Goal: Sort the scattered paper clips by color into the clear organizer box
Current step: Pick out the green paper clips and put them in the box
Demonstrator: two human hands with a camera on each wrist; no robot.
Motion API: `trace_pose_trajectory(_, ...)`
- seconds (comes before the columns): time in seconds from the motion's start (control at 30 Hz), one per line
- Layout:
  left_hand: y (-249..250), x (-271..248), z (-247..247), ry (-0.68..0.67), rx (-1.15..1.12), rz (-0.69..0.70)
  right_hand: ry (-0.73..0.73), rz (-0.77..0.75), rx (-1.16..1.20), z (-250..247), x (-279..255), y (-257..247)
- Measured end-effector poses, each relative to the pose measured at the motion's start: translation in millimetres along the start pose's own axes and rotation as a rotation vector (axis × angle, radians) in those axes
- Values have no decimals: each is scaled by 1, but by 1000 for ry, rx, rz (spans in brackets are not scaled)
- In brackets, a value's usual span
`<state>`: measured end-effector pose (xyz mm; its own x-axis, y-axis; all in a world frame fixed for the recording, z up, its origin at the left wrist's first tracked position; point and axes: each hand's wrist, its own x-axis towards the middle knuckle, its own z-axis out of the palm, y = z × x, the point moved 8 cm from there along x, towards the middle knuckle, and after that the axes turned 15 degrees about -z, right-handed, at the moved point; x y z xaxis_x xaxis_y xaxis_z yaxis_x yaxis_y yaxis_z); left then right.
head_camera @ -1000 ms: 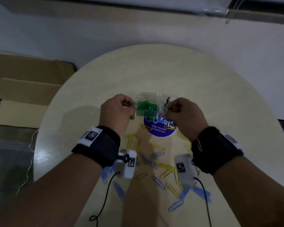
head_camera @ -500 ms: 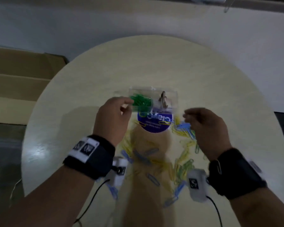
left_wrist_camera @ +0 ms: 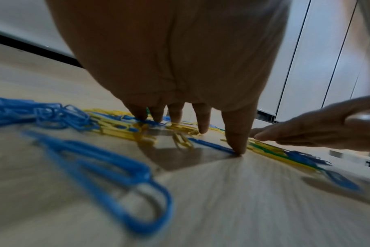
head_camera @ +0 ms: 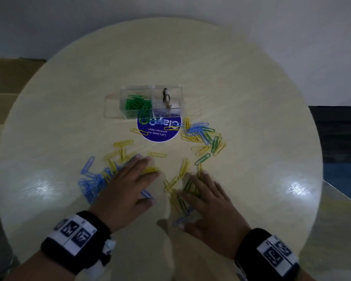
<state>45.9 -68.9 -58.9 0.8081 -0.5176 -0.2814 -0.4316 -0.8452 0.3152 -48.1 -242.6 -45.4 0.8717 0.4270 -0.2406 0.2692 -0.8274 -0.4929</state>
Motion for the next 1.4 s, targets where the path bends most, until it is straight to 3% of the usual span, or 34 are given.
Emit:
trace_pose_trajectory(0.1, 10, 14, -15, 91, -44, -28, 265, -49, -22, -39, -1, 25)
trace_pose_trajectory(0.2, 54, 43, -22, 171, -95, 67, 520, 90, -67, -84, -1, 80)
trace_pose_trajectory(0.27, 87, 70, -20, 182, -87, 125, 489, 147, -110, -91, 6, 104)
trace_pose_trajectory(0.33, 108, 96, -13, 130, -20, 135, 336, 142, -166, -81, 14, 111)
trace_pose_trajectory(0.43, 105, 114, 0, 32, 84, 87, 127, 161, -210, -59, 10, 112)
trace_pose_trajectory(0.5, 92, 106, -1, 36, 93, 101, 80, 163, -194, -50, 1, 107)
trace_pose_trajectory(0.7, 41, 71, -9, -16, 88, 72, 105, 74, -25, -39, -18, 89)
trace_pose_trajectory(0.8, 30, 67, -23, -2, -44, 13, 337, 20, 20, -70, -14, 95)
trace_pose_trajectory(0.93, 45, 81, -49, 177, -69, -7, 614, 100, 13, -123, 14, 124)
trace_pose_trajectory(1.0, 57, 87, -46, 193, -10, 10, 596, 176, 34, -132, 35, 139)
trace_pose_trajectory(1.17, 53, 90, -35, 210, -7, -49, 363, 230, 44, -106, 62, 145)
trace_pose_trajectory(1.27, 69, 102, -38, 230, -45, 13, 316, 119, -12, -90, 53, 120)
trace_pose_trajectory(1.4, 93, 116, -24, 97, 43, 116, 246, -86, -64, -75, 33, 77)
